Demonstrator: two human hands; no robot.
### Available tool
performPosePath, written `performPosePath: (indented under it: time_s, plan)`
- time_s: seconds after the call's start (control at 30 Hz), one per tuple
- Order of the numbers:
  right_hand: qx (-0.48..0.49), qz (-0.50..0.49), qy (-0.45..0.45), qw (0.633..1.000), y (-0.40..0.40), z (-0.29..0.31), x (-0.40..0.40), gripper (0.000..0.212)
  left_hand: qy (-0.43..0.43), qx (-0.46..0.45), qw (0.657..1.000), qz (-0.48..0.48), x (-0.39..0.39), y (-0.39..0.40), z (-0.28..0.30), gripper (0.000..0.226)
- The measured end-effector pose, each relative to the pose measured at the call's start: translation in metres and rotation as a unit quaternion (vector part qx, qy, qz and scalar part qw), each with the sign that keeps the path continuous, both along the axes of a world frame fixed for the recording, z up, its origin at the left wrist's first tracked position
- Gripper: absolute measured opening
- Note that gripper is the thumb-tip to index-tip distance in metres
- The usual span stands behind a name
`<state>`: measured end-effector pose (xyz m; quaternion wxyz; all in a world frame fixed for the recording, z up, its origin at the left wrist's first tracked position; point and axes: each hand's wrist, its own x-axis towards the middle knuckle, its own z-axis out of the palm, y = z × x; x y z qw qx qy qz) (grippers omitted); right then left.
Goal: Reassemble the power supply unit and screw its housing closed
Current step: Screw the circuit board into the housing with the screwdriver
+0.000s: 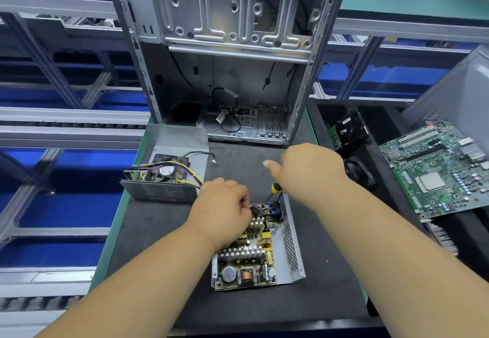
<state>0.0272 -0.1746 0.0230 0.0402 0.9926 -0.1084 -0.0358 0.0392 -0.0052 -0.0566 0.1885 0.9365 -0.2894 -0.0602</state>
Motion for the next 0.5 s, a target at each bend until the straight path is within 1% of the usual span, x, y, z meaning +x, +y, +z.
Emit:
performPosePath:
  time_s: [0.03, 0.1, 0.13, 0.2, 0.23, 0.27, 0.33, 0.4, 0.43, 0.5]
  plan:
    - [0.024, 0.005, -0.003, 1.000, 0.000, 0.000, -0.002, 0.048, -0.001, 0.000, 1.000, 0.000, 0.000, 0.000, 0.000, 0.006]
    - [0.112, 0.031, -0.012, 0.993, -0.002, 0.000, -0.005, 0.030, -0.002, -0.001, 1.000, 0.001, 0.000, 0.000, 0.001, 0.006]
    - [0.155, 0.047, -0.008, 0.987, -0.002, 0.001, -0.006, 0.031, -0.002, -0.001, 1.000, 0.001, 0.000, 0.000, 0.002, 0.006]
    - [0.229, 0.075, -0.005, 0.971, -0.002, 0.001, -0.009, 0.047, -0.001, 0.001, 1.000, 0.002, 0.001, 0.000, 0.003, 0.006]
    - [0.247, 0.085, -0.017, 0.965, -0.001, 0.000, -0.010, 0.053, -0.001, 0.001, 1.000, 0.003, 0.000, 0.000, 0.003, 0.007]
    - [0.246, 0.090, -0.034, 0.965, 0.000, -0.002, -0.011, 0.057, -0.002, 0.000, 1.000, 0.002, 0.000, 0.000, 0.003, 0.007]
    - [0.198, 0.093, -0.068, 0.973, 0.000, -0.008, -0.012, 0.064, -0.002, 0.000, 1.000, 0.002, 0.000, 0.000, 0.003, 0.008]
    - [0.132, 0.088, -0.089, 0.983, 0.000, -0.011, -0.015, 0.060, -0.003, -0.001, 1.000, 0.002, 0.000, 0.000, 0.003, 0.008]
    - [0.116, 0.083, -0.095, 0.985, 0.000, -0.013, -0.016, 0.057, -0.004, -0.001, 1.000, 0.002, -0.001, 0.000, 0.003, 0.008]
    - [0.132, 0.078, -0.101, 0.983, 0.000, -0.015, -0.018, 0.051, -0.001, -0.003, 1.000, 0.001, -0.001, 0.000, 0.003, 0.008]
